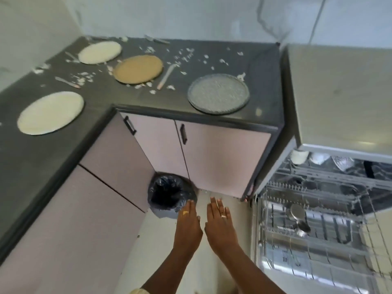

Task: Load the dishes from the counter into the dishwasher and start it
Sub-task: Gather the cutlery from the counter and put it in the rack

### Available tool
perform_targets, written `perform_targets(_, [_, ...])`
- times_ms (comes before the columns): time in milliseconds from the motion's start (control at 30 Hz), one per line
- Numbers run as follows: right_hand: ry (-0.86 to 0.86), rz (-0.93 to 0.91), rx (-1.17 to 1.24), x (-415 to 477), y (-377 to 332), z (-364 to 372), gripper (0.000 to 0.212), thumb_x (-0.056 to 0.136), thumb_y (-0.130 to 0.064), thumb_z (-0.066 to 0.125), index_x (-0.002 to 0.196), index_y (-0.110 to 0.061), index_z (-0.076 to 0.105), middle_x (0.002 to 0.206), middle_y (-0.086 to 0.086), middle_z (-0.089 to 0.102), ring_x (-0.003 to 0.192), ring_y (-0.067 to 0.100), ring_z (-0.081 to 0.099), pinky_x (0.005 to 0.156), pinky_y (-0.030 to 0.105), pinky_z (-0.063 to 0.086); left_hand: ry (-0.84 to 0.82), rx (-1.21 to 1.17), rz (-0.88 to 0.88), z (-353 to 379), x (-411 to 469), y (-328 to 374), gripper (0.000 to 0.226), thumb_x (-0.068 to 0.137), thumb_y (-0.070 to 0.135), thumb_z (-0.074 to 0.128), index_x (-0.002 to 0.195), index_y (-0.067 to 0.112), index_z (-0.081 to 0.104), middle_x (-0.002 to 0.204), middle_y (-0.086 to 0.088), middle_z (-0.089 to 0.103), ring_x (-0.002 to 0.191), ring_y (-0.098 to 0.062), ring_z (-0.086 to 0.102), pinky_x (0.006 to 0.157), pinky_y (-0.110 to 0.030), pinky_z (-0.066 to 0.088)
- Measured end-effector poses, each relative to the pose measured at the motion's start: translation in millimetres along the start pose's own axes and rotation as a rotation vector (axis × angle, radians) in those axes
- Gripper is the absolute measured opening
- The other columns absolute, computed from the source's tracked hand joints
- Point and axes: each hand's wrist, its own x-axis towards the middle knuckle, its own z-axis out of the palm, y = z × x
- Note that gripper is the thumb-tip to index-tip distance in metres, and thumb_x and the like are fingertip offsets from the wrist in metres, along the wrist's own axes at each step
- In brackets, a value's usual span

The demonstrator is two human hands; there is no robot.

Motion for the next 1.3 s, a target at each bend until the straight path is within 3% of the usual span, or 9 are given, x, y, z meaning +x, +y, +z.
perform_targets(233, [0.089,-0.106,-0.013,36.9,-65.4,-46.8,0.063,0.100,-0.018,0.033,0.148,-0.007,-0.007,0.155,0.011,-0.016,0.143,0.029,-0.014,0.111,0.037,-0.013,0.147,-0.012,-0.099,-75.8,21.9,-33.5,0.064,0.100,0.031,0.036,0.149,0.007,0.003,0.158,-0.005,0.009,0.145,-0.015,0.009,0.118,-0.024,0.007])
perform_targets(367, [0.103,-0.160,-0.017,76.1,-90.9,-73.3,0.069,0.099,-0.031,0.038,0.148,-0.005,-0.002,0.155,0.010,-0.015,0.143,0.030,-0.012,0.114,0.040,-0.007,0.194,-0.080,-0.135,-113.0,53.5,-49.2,0.057,0.101,0.026,0.031,0.149,0.007,0.006,0.157,-0.006,0.011,0.145,-0.017,0.012,0.119,-0.029,0.012])
perform_targets(467, [0.159,-0.178,-0.016,112.2,-102.9,-85.6,0.055,0.101,-0.021,0.026,0.149,-0.006,0.002,0.157,0.011,-0.010,0.144,0.030,-0.010,0.116,0.039,-0.005,0.258,-0.110,-0.139,-133.1,81.7,-59.9,0.054,0.102,0.023,0.030,0.149,0.007,0.009,0.157,-0.006,0.012,0.144,-0.018,0.011,0.119,-0.029,0.014])
perform_targets(533, [0.173,-0.201,-0.024,140.3,-108.9,-94.4,0.055,0.100,-0.018,0.028,0.149,-0.005,0.004,0.157,0.012,-0.007,0.144,0.030,-0.007,0.116,0.039,-0.002,0.282,-0.113,-0.155,-147.0,106.0,-66.9,0.052,0.102,0.021,0.029,0.148,0.006,0.012,0.156,-0.007,0.015,0.144,-0.019,0.012,0.118,-0.027,0.015])
perform_targets(833, [0.228,-0.301,-0.112,282.5,-131.6,-178.4,0.052,0.101,-0.026,0.029,0.147,-0.005,0.017,0.156,0.014,0.015,0.144,0.028,0.010,0.117,0.040,0.014,0.420,-0.236,-0.319,-237.3,221.4,-102.3,0.047,0.100,0.016,0.036,0.144,0.003,0.026,0.145,-0.011,0.033,0.134,-0.019,0.029,0.110,-0.022,0.024])
perform_targets(933, [0.292,-0.291,-0.097,322.7,-131.2,-204.9,0.038,0.101,-0.025,0.030,0.134,-0.007,0.039,0.142,0.010,0.041,0.136,0.024,0.032,0.110,0.035,0.032,0.455,-0.273,-0.383,-262.7,247.9,-114.5,0.043,0.101,0.018,0.035,0.140,0.003,0.033,0.144,-0.012,0.035,0.133,-0.020,0.029,0.108,-0.022,0.021])
perform_targets(1067, [0.299,-0.210,-0.018,361.0,-136.5,-225.6,0.031,0.100,-0.024,0.032,0.125,-0.013,0.047,0.123,0.005,0.056,0.114,0.019,0.053,0.092,0.028,0.043,0.449,-0.255,-0.460,-279.7,267.4,-140.5,0.040,0.101,0.021,0.034,0.136,0.002,0.039,0.141,-0.013,0.040,0.130,-0.023,0.035,0.109,-0.028,0.023])
perform_targets(1200, [0.210,-0.102,0.086,391.0,-148.5,-230.3,0.023,0.098,-0.010,0.034,0.111,-0.007,0.053,0.112,0.012,0.062,0.104,0.027,0.060,0.082,0.031,0.046,0.522,-0.292,-0.516,-296.7,285.5,-174.5,0.029,0.100,0.014,0.034,0.114,0.000,0.055,0.116,-0.019,0.058,0.105,-0.029,0.052,0.088,-0.033,0.037])
perform_targets(1300, [0.224,-0.053,0.105,407.8,-155.2,-231.3,0.028,0.093,0.002,0.032,0.108,-0.006,0.055,0.110,0.012,0.063,0.103,0.027,0.060,0.082,0.033,0.047,0.592,-0.334,-0.543,-314.8,305.0,-202.5,0.028,0.099,0.013,0.037,0.106,-0.001,0.061,0.106,-0.019,0.063,0.098,-0.032,0.055,0.083,-0.035,0.038])
